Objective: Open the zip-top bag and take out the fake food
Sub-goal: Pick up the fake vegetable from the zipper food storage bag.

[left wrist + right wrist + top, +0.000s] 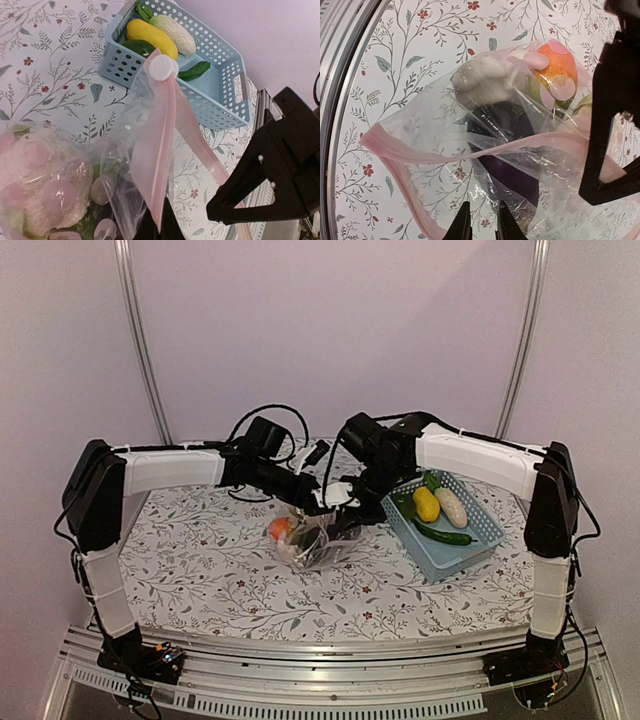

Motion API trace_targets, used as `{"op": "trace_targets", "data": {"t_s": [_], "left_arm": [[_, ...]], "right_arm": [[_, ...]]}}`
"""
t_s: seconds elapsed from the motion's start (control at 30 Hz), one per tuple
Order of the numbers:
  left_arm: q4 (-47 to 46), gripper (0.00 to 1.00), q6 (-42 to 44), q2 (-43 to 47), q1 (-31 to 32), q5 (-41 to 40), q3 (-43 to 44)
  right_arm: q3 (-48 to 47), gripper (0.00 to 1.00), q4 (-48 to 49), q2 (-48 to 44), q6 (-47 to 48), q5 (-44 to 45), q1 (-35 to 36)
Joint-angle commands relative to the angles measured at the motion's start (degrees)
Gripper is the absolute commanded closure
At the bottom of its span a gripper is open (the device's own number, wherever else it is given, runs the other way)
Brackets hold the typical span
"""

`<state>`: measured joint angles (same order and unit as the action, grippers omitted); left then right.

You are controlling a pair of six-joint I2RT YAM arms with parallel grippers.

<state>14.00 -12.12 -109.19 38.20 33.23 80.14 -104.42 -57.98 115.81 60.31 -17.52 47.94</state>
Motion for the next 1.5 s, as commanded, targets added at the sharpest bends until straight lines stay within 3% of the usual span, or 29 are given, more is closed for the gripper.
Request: {"op": "trace_targets", "data": {"t_s": [0.0, 0.43, 0.57, 0.63, 0.8, 1.17, 1.37, 1.47], "left_arm": [[3.6, 1.00, 2.0, -1.9, -0.4, 5.7, 1.5], [4.5, 1.00, 0.6, -2.8, -3.9, 9.5, 3.3], [4.5, 1.00, 0.2, -3.0, -4.2, 9.1, 3.4], [4.4, 1.00, 0.2, -3.1, -4.3, 9.1, 3.4], [4.6, 1.00, -0.1, -3.3, -4.8, 8.5, 3.5], [4.0, 1.00, -3.1, -5.0, -4.1, 10.3, 3.9], [5.1, 1.00, -2.1, -4.8, -2.3, 9.7, 4.1], [5.3, 1.00, -1.9, -5.0, -1.8, 9.6, 4.1]], "right_arm": [[-3.3, 0.84, 3.3, 4.2, 9.8, 6.1, 0.7], [-2.6, 0.86, 9.8, 10.8, 18.0, 10.3, 1.0], [-2.6, 0.78, 12.2, 13.2, 17.5, 11.4, 1.0], [-2.5, 0.68, 13.3, 14.1, 16.5, 12.0, 1.0], [-3.0, 0.59, 9.2, 14.4, 13.6, 8.0, 1.0], [-3.9, 0.68, 4.5, 8.1, -2.6, -1.0, 1.0], [-4.3, 0.73, 3.0, 9.6, -10.2, -4.2, 0.9], [-4.1, 0.69, 4.6, 10.0, -13.0, -3.1, 0.9]]}}
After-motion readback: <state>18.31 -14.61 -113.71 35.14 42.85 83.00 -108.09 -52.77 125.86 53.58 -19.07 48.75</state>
